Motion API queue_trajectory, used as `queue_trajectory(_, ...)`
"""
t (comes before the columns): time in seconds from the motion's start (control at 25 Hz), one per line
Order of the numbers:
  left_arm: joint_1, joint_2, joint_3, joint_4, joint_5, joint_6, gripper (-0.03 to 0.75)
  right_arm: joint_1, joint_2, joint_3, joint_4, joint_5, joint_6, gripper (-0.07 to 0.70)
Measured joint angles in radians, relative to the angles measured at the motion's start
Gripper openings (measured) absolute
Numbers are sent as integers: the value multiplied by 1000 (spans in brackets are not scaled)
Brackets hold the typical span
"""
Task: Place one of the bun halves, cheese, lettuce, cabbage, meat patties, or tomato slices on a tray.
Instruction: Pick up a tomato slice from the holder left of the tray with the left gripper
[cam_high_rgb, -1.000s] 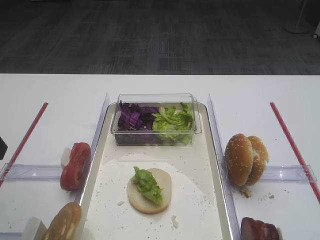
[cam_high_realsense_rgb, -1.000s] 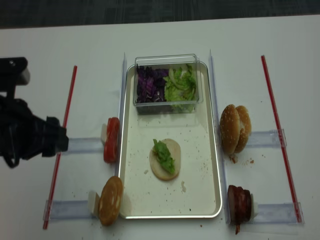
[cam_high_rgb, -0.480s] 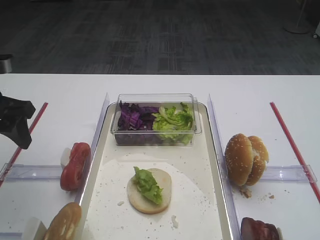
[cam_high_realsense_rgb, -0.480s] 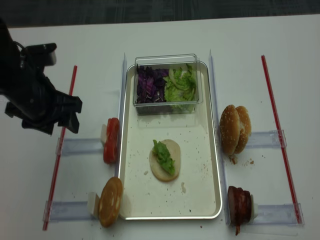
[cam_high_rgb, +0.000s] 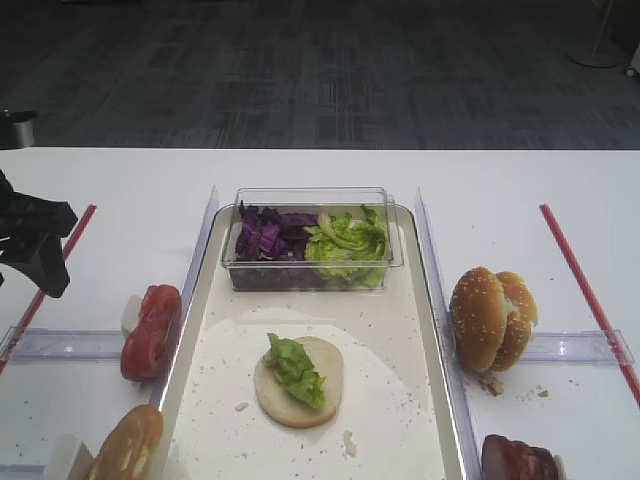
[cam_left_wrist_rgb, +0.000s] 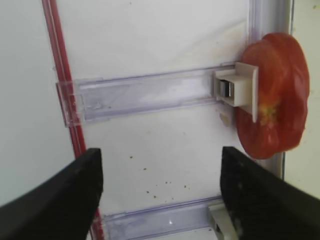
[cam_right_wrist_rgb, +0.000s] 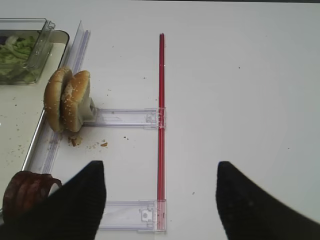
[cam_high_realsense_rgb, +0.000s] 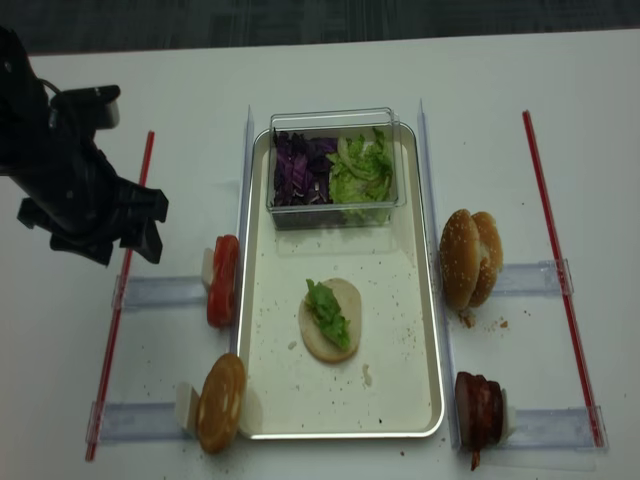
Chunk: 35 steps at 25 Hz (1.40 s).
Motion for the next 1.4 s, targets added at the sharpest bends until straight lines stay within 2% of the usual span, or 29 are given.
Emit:
queue_trajectory(0.12,0,0,0,-8,1,39,458,0,0,0,0,0,0,498)
queue_trajectory(0.44,0,0,0,-59,1,14,457,0,0,0,0,0,0,498)
queue_trajectory(0.56,-20,0,-9,-66,2,6,457,0,0,0,0,0,0,498)
queue_trajectory(0.92,-210,0,-91,51,36,-171,457,0,0,0,0,0,0,498)
queue_trajectory(1.4,-391,54,-113,61,85,-346,454,0,0,0,0,0,0,498)
